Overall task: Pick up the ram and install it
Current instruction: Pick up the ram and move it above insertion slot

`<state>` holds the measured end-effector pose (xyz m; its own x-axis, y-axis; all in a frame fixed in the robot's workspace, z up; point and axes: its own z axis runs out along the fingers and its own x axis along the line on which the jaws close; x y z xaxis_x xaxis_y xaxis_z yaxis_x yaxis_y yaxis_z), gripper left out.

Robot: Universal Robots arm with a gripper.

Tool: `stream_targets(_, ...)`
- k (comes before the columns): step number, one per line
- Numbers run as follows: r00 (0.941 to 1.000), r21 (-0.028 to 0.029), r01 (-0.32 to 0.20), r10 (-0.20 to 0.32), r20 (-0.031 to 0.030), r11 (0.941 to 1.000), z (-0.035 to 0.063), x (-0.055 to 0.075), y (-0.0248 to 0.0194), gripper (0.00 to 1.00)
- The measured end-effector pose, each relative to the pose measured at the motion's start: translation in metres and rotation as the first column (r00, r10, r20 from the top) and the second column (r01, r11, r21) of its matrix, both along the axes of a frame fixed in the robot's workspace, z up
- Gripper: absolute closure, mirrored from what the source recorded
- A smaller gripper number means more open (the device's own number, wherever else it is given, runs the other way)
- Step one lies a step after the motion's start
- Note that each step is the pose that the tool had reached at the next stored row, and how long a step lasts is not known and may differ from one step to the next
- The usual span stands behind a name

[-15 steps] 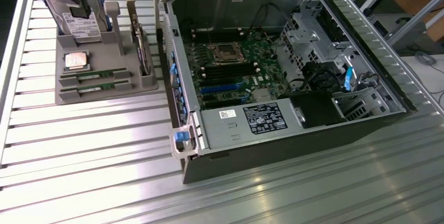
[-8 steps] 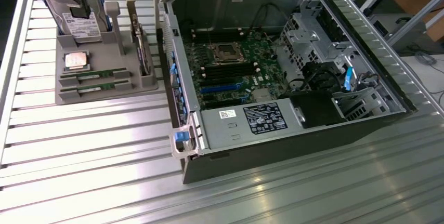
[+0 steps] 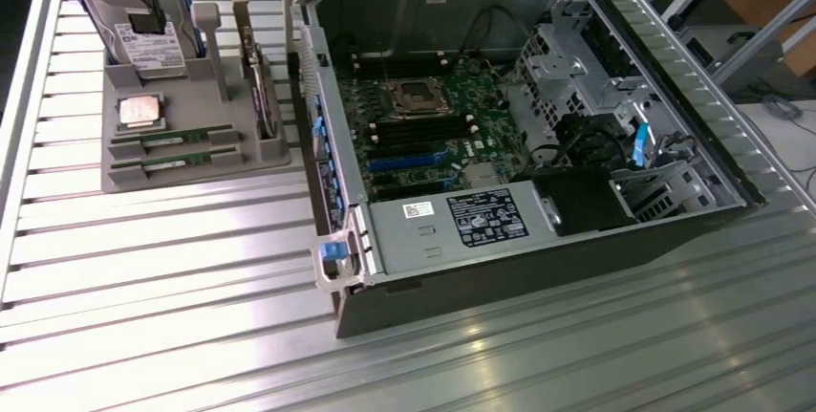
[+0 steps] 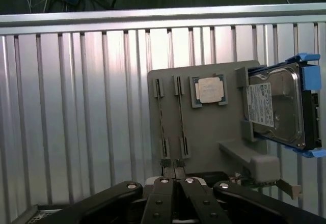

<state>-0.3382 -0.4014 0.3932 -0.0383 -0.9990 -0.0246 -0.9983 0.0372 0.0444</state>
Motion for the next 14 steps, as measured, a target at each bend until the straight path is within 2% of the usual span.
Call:
stream_targets(6, 0.9986, 0.0001, -0.054, 0.054, 0.0000, 0.9986, 0.0000, 0.0000, 0.0000, 0.89)
stream_targets(12, 0.9984, 0.0001, -0.056, 0.056, 0.0000, 0.9984, 0.0000, 0.0000, 0.0000, 0.89)
stream_targets(14, 0.9984, 0.0001, -0.056, 0.056, 0.0000, 0.9984, 0.0000, 0.0000, 0.0000, 0.77)
